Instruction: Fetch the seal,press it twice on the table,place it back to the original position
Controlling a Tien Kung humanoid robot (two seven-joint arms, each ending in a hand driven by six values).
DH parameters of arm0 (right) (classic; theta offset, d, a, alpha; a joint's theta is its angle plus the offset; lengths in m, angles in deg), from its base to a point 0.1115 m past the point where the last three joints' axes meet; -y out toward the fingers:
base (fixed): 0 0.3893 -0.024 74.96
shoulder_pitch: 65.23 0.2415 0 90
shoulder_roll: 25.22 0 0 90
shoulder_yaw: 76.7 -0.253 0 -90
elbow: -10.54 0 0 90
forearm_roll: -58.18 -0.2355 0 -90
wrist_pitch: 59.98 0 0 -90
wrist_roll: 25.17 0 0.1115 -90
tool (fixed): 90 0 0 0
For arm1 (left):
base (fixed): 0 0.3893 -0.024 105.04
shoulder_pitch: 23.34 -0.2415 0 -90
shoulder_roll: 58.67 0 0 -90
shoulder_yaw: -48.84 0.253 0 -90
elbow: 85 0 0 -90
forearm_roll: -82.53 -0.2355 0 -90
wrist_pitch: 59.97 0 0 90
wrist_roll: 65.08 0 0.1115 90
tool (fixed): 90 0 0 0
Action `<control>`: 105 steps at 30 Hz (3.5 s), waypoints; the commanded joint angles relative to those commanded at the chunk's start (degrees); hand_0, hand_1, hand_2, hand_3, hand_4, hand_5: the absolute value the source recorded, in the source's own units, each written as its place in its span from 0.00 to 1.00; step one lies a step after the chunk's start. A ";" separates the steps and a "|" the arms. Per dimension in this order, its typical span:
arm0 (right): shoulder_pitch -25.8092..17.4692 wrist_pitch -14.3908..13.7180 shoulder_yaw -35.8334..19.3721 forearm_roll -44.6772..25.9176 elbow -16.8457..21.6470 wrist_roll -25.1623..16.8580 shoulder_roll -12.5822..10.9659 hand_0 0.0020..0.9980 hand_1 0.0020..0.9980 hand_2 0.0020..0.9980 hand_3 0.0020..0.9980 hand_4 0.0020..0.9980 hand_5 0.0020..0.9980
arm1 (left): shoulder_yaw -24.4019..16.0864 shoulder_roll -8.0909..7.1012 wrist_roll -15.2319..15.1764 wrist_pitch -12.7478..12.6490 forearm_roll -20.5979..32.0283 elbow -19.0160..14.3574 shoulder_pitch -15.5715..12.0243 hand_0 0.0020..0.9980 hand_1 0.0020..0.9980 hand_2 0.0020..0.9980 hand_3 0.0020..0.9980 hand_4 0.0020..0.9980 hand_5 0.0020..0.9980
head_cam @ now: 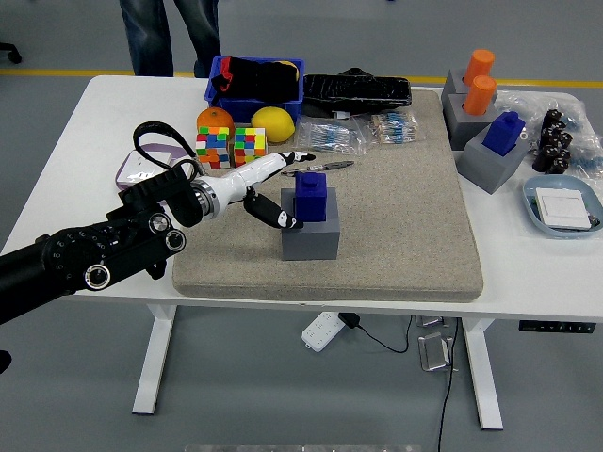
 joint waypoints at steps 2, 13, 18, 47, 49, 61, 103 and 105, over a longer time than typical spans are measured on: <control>-0.02 -0.01 -0.08 -0.01 0.00 -0.01 -0.01 0.82 0.73 0.72 0.68 0.78 0.58 | -0.38 -0.05 -0.28 0.81 1.25 0.25 -0.07 1.00 1.00 1.00 1.00 1.00 0.49; -0.06 0.01 -0.23 0.04 -0.02 -0.03 0.20 0.82 0.73 0.72 0.68 0.78 0.58 | -3.96 -0.58 -6.37 2.07 12.48 3.05 -0.91 1.00 1.00 1.00 1.00 1.00 0.72; -0.11 -0.01 -0.34 0.11 -0.10 -0.04 0.27 0.82 0.73 0.72 0.68 0.78 0.58 | -6.61 -1.35 -11.52 -2.81 16.79 5.21 -1.55 1.00 1.00 1.00 1.00 1.00 0.86; 0.67 0.01 0.82 0.31 -0.60 0.08 0.82 0.82 0.73 0.72 0.68 0.78 0.58 | -11.25 -5.50 -25.88 -17.54 25.86 31.18 -5.15 1.00 1.00 1.00 1.00 0.86 0.68; 0.82 0.05 0.99 0.14 -0.53 0.05 0.92 0.82 0.73 0.72 0.68 0.78 0.58 | -10.55 -5.72 -25.70 -17.63 26.27 31.90 -5.08 1.00 1.00 1.00 1.00 0.86 0.68; 0.93 0.22 1.36 -0.09 -0.82 0.16 1.24 0.82 0.73 0.72 0.68 0.78 0.58 | -5.17 -6.36 -24.81 -17.31 36.87 34.66 -5.26 1.00 1.00 1.00 1.00 0.84 0.63; 1.43 0.44 0.86 -0.88 -1.58 0.07 1.69 0.82 0.73 0.72 0.68 0.78 0.58 | -4.05 -6.63 -24.52 -17.75 35.35 33.07 -3.72 1.00 1.00 1.00 0.99 0.79 0.55; 1.59 0.42 1.26 -1.11 -1.58 0.03 1.61 0.82 0.73 0.72 0.68 0.78 0.58 | -3.86 -6.72 -24.53 -17.75 35.34 33.02 -3.81 1.00 1.00 1.00 0.99 0.79 0.55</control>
